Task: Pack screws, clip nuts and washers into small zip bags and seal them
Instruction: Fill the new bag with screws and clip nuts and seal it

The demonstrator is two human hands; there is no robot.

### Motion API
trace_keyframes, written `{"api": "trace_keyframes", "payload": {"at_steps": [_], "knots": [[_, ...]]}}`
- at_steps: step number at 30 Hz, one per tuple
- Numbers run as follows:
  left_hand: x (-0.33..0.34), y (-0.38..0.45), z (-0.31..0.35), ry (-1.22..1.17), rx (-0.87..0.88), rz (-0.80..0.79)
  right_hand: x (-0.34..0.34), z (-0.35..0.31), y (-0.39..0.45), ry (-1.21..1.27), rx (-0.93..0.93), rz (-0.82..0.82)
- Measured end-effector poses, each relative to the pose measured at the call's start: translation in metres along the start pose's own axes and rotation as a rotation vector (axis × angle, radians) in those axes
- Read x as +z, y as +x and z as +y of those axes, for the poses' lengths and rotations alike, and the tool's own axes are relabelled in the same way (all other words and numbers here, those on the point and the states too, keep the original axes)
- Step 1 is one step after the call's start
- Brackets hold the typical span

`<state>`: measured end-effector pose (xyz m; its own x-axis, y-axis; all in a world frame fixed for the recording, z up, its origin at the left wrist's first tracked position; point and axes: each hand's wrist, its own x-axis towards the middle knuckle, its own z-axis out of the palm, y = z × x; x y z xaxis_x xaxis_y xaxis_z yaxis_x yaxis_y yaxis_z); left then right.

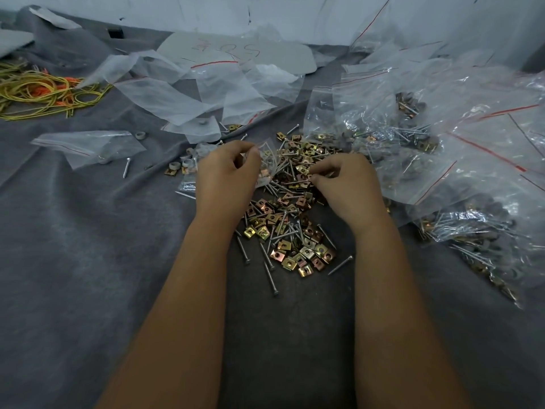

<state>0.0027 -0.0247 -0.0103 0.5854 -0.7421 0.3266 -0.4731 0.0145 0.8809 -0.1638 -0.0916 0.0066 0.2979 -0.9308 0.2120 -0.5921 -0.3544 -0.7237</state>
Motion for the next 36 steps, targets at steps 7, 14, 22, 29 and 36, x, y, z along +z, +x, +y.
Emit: {"api": "trace_keyframes", "payload": {"at_steps": [7,14,22,29,36], "knots": [[0.002,-0.001,0.001,0.063,0.032,-0.012,0.015,-0.025,-0.004,0.284,-0.081,0.085],[0.001,-0.001,0.006,0.032,0.030,-0.018,0.043,-0.045,-0.010,0.190,-0.200,-0.008],[0.002,-0.004,0.006,0.009,-0.022,0.041,0.025,-0.025,-0.009,-0.102,-0.025,0.200],[0.000,-0.004,0.007,-0.004,-0.031,0.023,0.017,-0.013,-0.007,-0.368,0.157,0.081],[0.000,-0.003,0.007,0.010,-0.016,0.003,0.023,-0.034,-0.013,0.135,-0.116,0.194]]}}
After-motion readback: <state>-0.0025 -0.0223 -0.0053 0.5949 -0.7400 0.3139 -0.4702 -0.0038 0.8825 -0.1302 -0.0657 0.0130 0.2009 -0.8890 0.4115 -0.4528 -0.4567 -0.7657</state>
